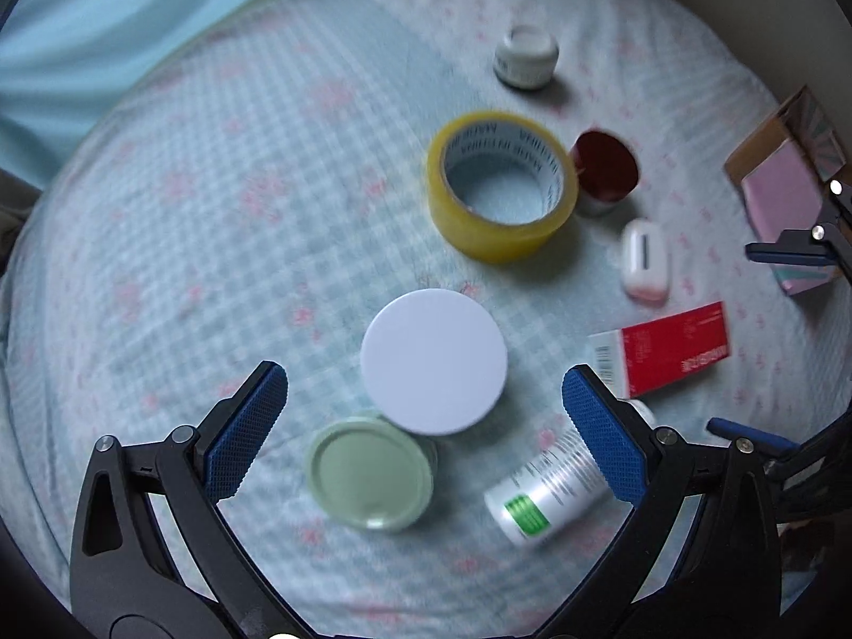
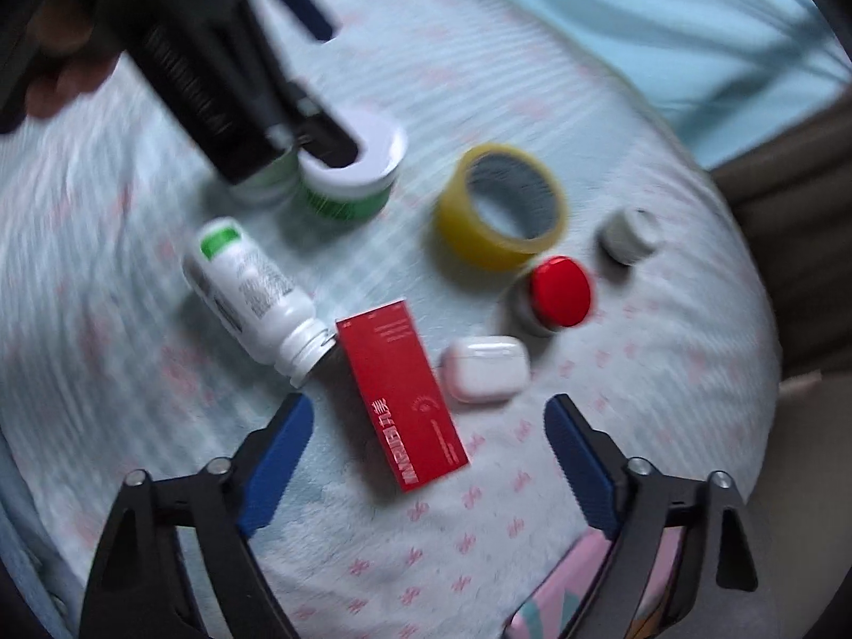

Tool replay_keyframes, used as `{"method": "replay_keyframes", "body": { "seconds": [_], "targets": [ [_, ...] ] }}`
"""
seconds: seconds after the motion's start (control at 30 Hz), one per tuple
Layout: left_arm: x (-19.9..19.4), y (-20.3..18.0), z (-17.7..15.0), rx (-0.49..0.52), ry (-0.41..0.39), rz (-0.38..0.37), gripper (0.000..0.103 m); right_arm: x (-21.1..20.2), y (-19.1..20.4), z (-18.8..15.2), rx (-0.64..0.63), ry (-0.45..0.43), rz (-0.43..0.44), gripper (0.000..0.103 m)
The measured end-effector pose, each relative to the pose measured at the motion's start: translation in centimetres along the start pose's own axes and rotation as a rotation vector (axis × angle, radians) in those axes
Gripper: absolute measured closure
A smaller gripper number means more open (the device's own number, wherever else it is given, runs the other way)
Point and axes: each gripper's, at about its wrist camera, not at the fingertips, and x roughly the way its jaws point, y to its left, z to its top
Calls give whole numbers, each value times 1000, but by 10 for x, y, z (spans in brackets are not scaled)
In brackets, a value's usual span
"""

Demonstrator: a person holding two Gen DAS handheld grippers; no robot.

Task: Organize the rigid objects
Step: 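Grasp the white-lidded jar with the left tool while the right tool grasps the red MARUBI box, then carry the white jar and red box over the cardboard box with both tools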

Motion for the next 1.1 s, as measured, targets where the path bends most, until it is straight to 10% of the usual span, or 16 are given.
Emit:
{"method": "replay_keyframes", "body": {
  "seconds": [0.4,0.6,1.1],
  "targets": [
    [63,4,7,-44,100,-31,5,71,-2,19,-118,136,191,45],
    [84,-4,5,-43,141,-34,34,86,-1,23,-145,173,194,61],
    [48,-4,-3,-87,88,-46,35,62,-18,15,57,193,180,63]
  ]
}}
